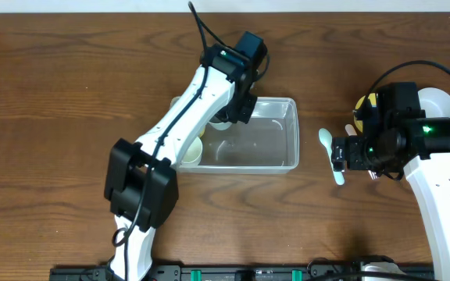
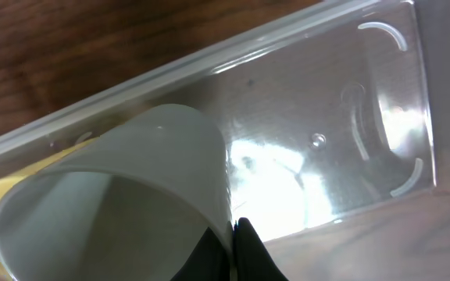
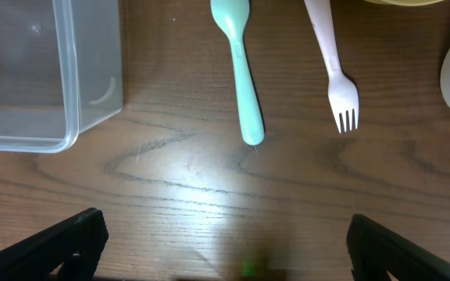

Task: Pack container
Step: 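Place the grey cup in the container and withdraw the left arm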

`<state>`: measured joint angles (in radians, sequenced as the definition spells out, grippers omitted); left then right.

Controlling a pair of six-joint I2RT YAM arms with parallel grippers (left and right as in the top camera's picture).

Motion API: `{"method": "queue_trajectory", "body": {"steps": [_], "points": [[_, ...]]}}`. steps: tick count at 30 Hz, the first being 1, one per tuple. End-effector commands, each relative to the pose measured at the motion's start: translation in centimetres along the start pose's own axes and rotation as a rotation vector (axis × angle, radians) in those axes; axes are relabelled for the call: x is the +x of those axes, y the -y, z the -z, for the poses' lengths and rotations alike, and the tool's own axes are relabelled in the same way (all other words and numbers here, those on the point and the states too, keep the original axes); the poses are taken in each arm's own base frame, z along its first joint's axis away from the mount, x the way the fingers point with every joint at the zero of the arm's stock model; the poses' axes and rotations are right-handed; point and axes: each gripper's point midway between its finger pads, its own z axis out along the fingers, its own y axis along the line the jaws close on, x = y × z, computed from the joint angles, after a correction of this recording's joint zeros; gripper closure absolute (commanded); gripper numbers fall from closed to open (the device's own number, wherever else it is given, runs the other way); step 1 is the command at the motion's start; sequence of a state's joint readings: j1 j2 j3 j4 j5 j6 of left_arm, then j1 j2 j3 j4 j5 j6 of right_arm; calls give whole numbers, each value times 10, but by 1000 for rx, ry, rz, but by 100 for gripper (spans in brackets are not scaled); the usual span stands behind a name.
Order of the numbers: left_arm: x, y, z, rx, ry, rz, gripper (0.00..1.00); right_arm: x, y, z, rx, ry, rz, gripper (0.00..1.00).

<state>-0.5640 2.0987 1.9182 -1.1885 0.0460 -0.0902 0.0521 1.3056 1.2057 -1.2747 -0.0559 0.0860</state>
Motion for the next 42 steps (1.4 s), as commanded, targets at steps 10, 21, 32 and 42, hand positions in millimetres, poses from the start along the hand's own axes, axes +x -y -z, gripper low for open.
{"method": "queue_trajectory", "body": {"steps": [10,21,32,42], "points": [[-9,-14,-28,-51,-16,-40,94,-3,-3,3,0,12,26,1],[-9,-18,-28,-52,-19,-33,68,-3,-2,3,0,8,26,1],[-5,-18,10,-46,31,-33,62,-3,-2,3,0,9,27,1],[34,-52,151,-73,277,76,25,-5,1,6,19,22,18,1]]}}
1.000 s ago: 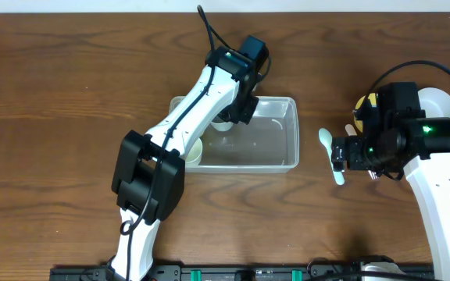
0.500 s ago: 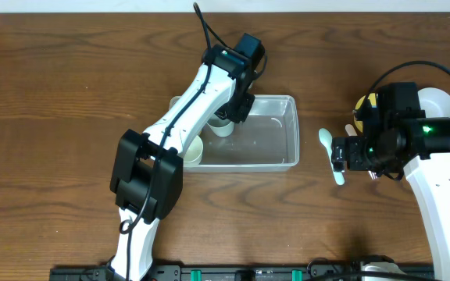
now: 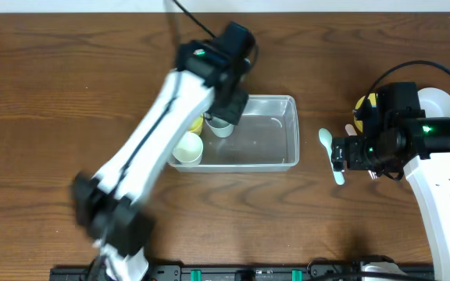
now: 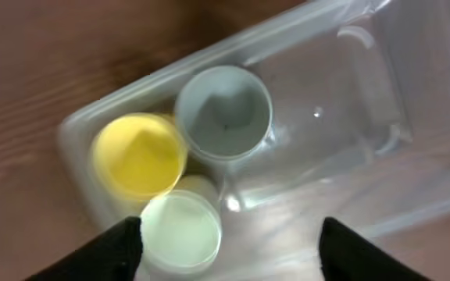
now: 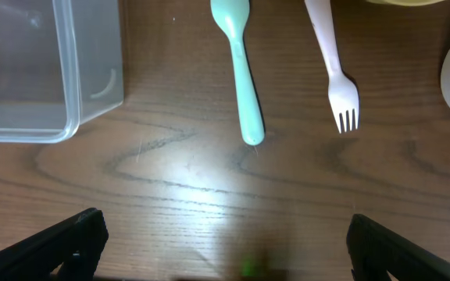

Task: Pack container
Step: 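Place the grey cup in the container and withdraw the left arm, then reach the right gripper to the yellow bowl and grasp its rim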

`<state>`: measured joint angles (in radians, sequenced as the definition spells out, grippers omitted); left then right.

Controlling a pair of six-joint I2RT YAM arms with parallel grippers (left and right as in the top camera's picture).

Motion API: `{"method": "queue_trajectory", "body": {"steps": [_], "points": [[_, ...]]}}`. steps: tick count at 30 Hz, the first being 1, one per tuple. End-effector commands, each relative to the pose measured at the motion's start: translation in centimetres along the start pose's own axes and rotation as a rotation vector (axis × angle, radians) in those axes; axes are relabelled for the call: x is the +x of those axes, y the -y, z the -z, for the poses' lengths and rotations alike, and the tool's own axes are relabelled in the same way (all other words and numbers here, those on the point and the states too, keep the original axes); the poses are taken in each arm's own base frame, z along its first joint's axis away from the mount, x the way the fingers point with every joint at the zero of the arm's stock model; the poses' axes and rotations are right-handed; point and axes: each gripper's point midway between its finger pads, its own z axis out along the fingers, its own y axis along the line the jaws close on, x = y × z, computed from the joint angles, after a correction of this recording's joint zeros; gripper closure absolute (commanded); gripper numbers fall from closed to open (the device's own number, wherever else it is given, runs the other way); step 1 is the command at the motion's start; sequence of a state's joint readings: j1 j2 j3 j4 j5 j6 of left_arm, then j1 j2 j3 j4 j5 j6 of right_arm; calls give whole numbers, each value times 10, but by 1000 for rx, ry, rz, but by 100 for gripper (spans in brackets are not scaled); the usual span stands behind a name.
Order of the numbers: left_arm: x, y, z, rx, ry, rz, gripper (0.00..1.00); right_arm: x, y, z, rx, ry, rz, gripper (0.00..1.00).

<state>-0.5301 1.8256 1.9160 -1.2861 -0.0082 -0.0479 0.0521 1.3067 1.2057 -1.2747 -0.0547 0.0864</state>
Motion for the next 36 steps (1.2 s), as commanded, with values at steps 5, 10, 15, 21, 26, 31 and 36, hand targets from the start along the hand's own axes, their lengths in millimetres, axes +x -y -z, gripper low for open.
{"method": "queue_trajectory", "body": {"steps": [5,10,15,21,26,31,36], "points": [[26,-75,94,-76,198,264,23,-17,12,36,79,149,-105,1],[62,-122,112,-135,240,409,22,-41,9,96,64,393,-61,1],[100,-136,96,-113,240,507,22,-63,6,126,71,520,10,1],[135,-134,60,-103,229,589,17,-106,23,105,169,459,31,1],[154,-124,28,-70,163,609,14,-146,48,70,196,320,-1,1],[166,-120,5,-55,106,618,13,-164,73,14,200,161,-66,1],[173,-118,-7,-54,81,631,13,-155,82,-47,200,-12,-99,1]]}}
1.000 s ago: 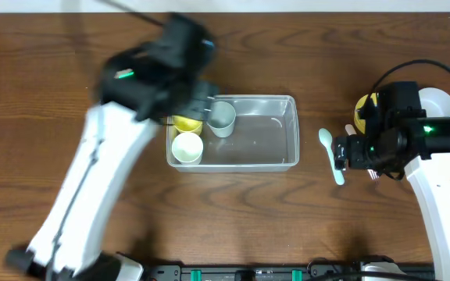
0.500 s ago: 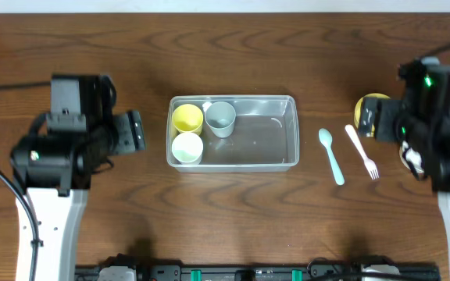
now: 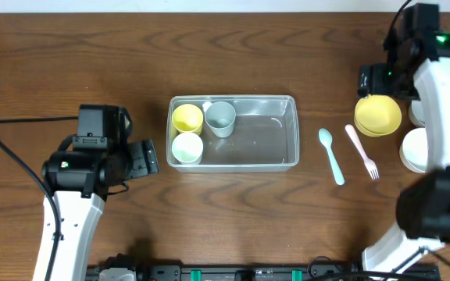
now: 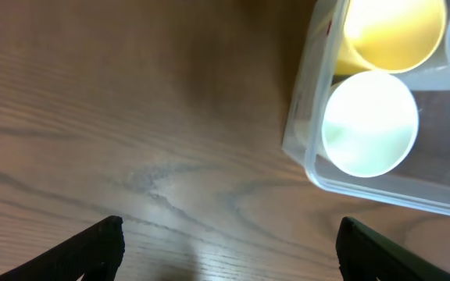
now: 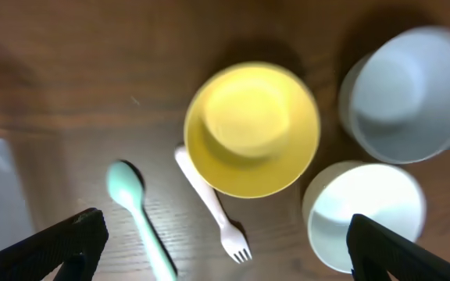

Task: Pack container
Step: 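Reach the right gripper to the yellow bowl and grasp its rim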

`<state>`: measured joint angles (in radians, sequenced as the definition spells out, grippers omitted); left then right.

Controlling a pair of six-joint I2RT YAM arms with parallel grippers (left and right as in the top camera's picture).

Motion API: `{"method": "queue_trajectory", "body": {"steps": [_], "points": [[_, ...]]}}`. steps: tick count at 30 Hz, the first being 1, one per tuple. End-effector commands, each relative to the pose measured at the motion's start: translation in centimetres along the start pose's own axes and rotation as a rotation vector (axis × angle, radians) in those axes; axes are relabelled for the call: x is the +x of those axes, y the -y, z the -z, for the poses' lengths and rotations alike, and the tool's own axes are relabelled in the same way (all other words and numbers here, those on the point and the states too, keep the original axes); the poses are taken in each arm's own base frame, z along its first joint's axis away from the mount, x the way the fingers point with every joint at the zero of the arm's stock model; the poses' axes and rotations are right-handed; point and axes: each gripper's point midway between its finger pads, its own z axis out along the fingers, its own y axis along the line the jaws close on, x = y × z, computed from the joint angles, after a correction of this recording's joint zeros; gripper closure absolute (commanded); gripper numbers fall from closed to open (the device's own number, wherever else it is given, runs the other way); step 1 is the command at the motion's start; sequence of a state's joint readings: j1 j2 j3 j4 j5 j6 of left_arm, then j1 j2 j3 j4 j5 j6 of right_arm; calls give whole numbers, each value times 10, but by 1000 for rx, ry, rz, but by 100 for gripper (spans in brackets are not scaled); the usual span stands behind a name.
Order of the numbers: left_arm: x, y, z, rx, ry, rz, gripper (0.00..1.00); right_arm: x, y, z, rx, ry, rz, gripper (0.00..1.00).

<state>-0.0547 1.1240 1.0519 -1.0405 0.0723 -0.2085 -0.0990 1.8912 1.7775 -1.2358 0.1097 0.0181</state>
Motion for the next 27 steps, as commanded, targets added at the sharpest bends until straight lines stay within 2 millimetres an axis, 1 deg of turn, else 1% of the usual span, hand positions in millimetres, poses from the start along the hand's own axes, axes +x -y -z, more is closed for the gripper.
{"method": "queue_trajectory", "body": {"steps": [1,4,6,11,13,15,17,23,24,26,27], "points": [[2,0,-3,4,-7,19,13,1,0,-27,8,-70,-12,1],[1,0,-3,5,-3,19,13,4,-3,-58,11,-131,-27,1],[1,0,-3,5,-3,19,13,6,-7,-77,2,-170,-28,4],[1,0,-3,5,-2,19,13,12,-12,-106,-2,-223,-45,13],[0,0,-3,6,2,19,13,13,-12,-114,0,-236,-43,20],[-1,0,-3,7,5,19,13,15,-13,-119,1,-246,-42,24],[-1,0,-3,8,7,19,13,15,-13,-122,0,-252,-42,32],[-1,0,-3,8,8,19,13,19,-14,-127,1,-266,-40,52],[-1,0,-3,8,8,19,13,20,-14,-128,1,-267,-40,54],[-1,0,-3,8,8,19,13,21,-14,-130,1,-271,-40,63],[-1,0,-3,8,8,19,13,22,-14,-130,1,-273,-39,70]]}}
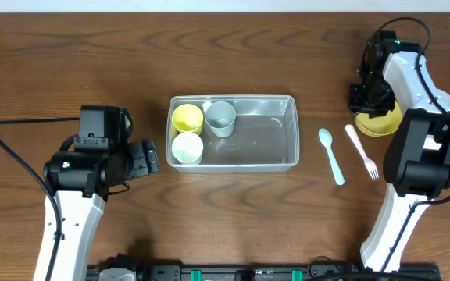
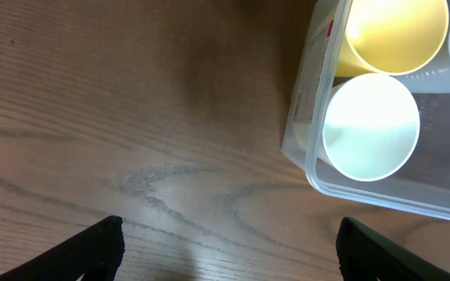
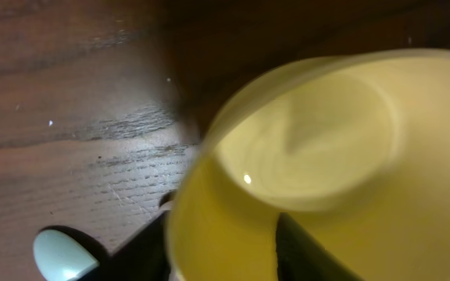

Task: Pack container
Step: 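Reach the right gripper to the yellow bowl and grasp its rim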

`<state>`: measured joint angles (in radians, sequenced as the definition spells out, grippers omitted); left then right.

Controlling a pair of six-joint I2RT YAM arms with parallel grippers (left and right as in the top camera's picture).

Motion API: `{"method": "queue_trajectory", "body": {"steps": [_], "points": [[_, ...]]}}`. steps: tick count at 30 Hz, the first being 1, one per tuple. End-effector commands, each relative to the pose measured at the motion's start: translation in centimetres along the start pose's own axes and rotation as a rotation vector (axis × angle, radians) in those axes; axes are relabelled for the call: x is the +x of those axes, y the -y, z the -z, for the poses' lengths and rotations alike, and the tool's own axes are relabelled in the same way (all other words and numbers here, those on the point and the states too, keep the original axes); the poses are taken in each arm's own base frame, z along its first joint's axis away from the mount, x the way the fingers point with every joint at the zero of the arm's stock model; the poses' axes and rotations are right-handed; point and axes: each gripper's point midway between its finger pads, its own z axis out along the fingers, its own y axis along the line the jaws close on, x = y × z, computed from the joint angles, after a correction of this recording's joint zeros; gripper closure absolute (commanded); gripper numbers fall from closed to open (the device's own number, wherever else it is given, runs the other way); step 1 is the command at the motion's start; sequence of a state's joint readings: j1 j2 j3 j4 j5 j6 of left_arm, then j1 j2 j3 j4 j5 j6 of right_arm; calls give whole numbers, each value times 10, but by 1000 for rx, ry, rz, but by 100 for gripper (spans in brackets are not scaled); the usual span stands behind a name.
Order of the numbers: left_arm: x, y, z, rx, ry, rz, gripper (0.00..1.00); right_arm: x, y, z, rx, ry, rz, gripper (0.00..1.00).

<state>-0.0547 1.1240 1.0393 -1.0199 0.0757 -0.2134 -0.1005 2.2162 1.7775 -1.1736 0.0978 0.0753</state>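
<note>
The clear container (image 1: 276, 160) holds a yellow cup (image 1: 187, 117), a grey cup (image 1: 220, 117) and a pale cup (image 1: 187, 147) at its left end. My left gripper (image 1: 143, 158) hovers open over bare table left of it; the left wrist view shows the container corner (image 2: 311, 156) and the pale cup (image 2: 369, 125). At the far right, my right gripper (image 1: 369, 97) is at the yellow bowl (image 1: 385, 122). In the right wrist view the gripper (image 3: 221, 234) has one finger inside and one outside the bowl's wall (image 3: 233, 195), shut on it.
A teal spoon (image 1: 332, 156) and a pink fork (image 1: 362, 152) lie on the wood between the container and the bowl. The spoon's head (image 3: 61, 254) shows beside the bowl. The right arm covers the table's far right edge.
My right gripper was open high above the bowls; it is now down at the yellow bowl with its fingers closed across the rim. The left arm has not moved.
My left gripper held the grey cup inside the container while the right hovered open over spoon and fork. Then the cup stood beside the yellow one and the left gripper was open above. Later the left rested beside the container and the right was over the bowls, now gripping the yellow one.
</note>
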Motion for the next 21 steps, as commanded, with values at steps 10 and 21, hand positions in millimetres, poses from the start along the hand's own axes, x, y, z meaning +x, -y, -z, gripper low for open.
{"method": "queue_trajectory", "body": {"steps": [10,21], "points": [[0,0,0,2,1,14,13,-1,0,-6,-1,-3,-8,99],[0,0,0,2,1,14,13,-4,-13,19,-2,34,32,99]]}}
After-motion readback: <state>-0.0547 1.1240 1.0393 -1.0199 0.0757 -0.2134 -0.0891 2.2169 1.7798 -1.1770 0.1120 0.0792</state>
